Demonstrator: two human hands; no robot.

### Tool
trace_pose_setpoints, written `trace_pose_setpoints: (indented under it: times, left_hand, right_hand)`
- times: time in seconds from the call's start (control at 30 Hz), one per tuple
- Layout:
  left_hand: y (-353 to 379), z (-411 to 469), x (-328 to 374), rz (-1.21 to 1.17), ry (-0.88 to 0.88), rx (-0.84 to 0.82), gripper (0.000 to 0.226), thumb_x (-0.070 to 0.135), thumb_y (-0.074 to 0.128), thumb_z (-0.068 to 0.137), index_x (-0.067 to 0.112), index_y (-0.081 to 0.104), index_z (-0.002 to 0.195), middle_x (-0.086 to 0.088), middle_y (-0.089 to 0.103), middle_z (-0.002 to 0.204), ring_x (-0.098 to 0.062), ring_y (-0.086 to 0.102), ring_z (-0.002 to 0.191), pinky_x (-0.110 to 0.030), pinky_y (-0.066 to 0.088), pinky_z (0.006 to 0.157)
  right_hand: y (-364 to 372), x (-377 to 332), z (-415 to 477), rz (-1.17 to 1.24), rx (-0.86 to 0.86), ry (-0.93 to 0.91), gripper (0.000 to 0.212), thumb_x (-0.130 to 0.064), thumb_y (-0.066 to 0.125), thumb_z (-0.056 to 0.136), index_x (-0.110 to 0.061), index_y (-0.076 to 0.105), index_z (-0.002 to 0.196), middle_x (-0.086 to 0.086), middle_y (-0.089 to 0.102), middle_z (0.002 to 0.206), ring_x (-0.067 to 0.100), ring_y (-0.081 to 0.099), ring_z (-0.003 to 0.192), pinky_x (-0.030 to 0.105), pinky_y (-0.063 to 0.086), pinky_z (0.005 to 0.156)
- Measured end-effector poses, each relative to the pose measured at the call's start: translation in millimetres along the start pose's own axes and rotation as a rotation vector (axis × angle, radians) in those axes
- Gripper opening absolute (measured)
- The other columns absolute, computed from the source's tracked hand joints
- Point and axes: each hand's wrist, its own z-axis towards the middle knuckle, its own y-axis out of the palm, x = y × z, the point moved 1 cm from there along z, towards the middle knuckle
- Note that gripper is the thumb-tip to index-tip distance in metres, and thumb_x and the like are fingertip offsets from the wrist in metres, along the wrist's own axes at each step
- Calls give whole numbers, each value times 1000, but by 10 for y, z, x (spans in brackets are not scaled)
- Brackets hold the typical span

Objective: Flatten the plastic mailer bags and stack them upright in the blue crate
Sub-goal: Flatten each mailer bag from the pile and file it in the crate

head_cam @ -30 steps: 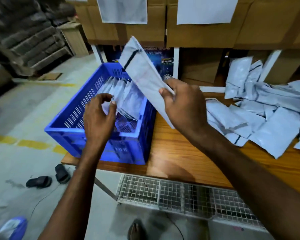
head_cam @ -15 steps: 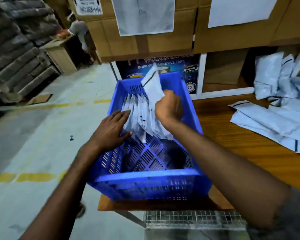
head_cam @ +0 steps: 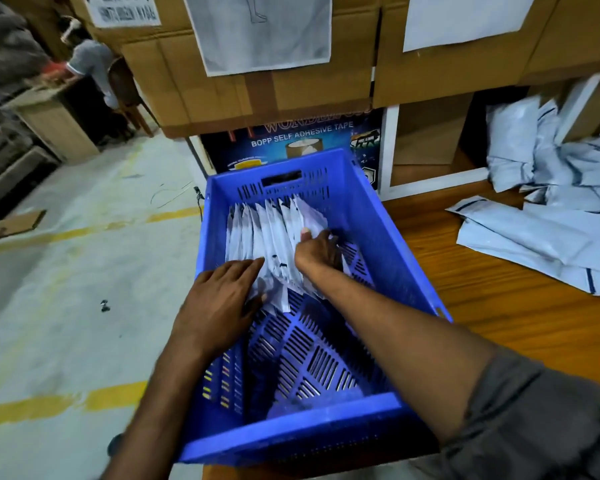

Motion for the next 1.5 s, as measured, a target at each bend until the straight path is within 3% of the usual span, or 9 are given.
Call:
trace_pose_setpoints:
  times: [0.07,0.3,0.5,0.63,0.8,0.93,1.13,1.33,1.5]
  left_hand:
    - [12,6,0,-16,1,-24,69,55,34,92,17,56,146,-4,65,137,-27,63,123,-43,52,91]
    - [6,11,-3,-58,-28,-46,69,63,28,94,25,60,141,4,61,142,-23,58,131,-43,48,98]
    - [-28,17,11,-64,-46,-64,67,64,28,94,26,65,136,5,63,140,-21,59,128,-42,48,95]
    - [-62,25,19,-105,-67,-79,67,65,28,94,29,62,139,8,59,144,-19,55,133,-41,44,100]
    - [-168,33,24,-345,-119,14,45,53,53,100,26,66,134,7,62,141,-19,58,128,-39,49,102]
    - [-278,-69,148,-362,-105,25,51,60,49,96,28,66,133,7,60,141,-19,55,132,-43,48,105]
    - [-409,-181,968,-361,-86,103,45,58,48,97,33,66,129,14,63,135,-14,58,126,-43,51,99]
    - [-478,-86,2116,-561,-195,332,29,46,60,97,31,70,120,15,70,117,-6,63,107,-26,47,91]
    - [-524,137,3006,-503,-195,464,22,36,59,100,27,69,118,12,69,118,-14,64,113,-44,50,94]
  right_hand:
    - [8,-8,-7,-23,-65,5,70,-55,21,106,-13,13,162,13,9,168,36,18,151,51,18,122]
    - [-51,104,60,-99,-228,-37,64,-60,13,105,-30,12,162,2,-2,171,33,-2,155,52,1,123]
    - [-47,149,81,-142,-267,-53,66,-63,11,103,-33,7,162,-1,-1,171,32,-4,155,53,0,122]
    - [-149,22,6,-72,-139,-94,61,-54,21,107,-26,19,161,2,7,170,32,7,152,52,10,121]
    - [-755,-337,-120,106,51,-198,41,-20,50,96,-14,50,136,12,49,144,37,43,132,44,39,106]
    - [-1390,-234,-237,-28,-8,-510,20,-16,53,93,-22,66,108,3,69,118,28,62,108,35,51,88]
    - [-1843,605,-397,-296,160,-1023,24,-16,64,90,-19,69,114,2,67,112,26,57,106,40,47,89]
    - [-2320,1326,-358,-218,147,-1044,30,-29,60,95,-21,65,123,-1,65,120,21,57,110,38,50,92]
    - [-2897,1952,-148,-221,45,-990,32,-27,64,96,-25,64,128,-4,64,124,15,55,113,27,44,88]
